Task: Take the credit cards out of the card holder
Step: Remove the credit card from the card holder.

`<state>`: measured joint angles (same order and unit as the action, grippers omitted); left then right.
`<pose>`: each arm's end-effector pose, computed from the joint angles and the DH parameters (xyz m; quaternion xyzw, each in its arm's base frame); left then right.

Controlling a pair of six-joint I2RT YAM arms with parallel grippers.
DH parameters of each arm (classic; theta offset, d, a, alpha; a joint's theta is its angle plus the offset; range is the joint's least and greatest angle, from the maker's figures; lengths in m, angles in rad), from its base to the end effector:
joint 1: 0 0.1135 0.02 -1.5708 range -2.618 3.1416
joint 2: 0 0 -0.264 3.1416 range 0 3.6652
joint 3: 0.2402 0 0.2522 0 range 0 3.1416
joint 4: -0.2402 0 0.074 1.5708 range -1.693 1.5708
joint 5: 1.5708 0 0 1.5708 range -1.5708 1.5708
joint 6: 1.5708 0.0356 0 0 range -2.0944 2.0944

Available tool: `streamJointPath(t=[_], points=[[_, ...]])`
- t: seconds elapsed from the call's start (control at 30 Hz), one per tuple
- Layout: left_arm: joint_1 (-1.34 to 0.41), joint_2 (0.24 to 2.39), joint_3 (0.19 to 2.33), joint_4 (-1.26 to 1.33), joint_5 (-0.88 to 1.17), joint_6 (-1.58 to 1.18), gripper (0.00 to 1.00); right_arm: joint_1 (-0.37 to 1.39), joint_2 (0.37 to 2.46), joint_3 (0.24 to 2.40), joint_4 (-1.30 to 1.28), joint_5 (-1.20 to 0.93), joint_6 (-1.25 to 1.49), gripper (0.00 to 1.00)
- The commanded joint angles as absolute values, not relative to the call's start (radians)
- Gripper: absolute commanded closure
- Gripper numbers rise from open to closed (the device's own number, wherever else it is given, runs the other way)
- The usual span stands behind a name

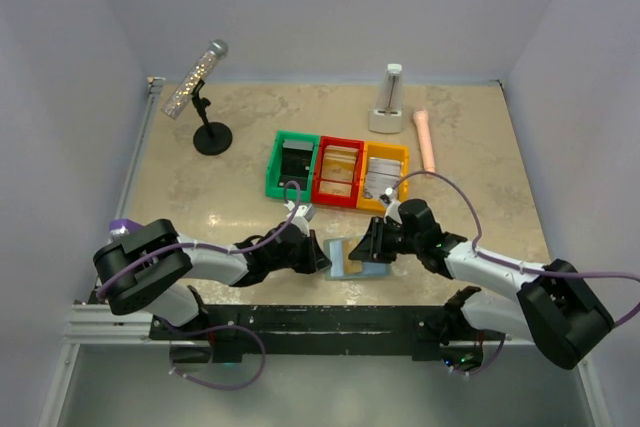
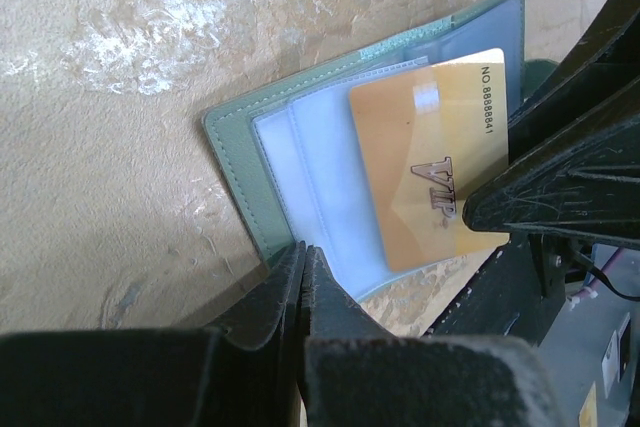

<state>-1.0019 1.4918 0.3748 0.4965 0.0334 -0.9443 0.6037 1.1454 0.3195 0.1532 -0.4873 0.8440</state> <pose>0.1335 -0.2110 0.1191 0.0332 0.8885 -0.3865 0.2451 0.1582 0.1294 0.1488 0.0008 0.8805 0.4418 0.1717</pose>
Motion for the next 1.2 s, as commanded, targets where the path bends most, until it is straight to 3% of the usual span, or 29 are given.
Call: streamJointPath(t=[0.0,0.47,1.17], points=[[-1.008,1.514,0.345,0.417,0.014,-0.933,1.0,0.598,1.124,0.316,0.15,-0.474,0.825,0.75],[-1.009,1.494,0.345,0.4,0.008,-0.93,1.0,0.594,1.088,0.331,0.058,-0.437,0.799,0.99],[-1.008,1.39,0.344,0.388,0.005,-0.914,1.0,0.586,0.864,0.38,-0.265,-0.301,0.7,1.0]])
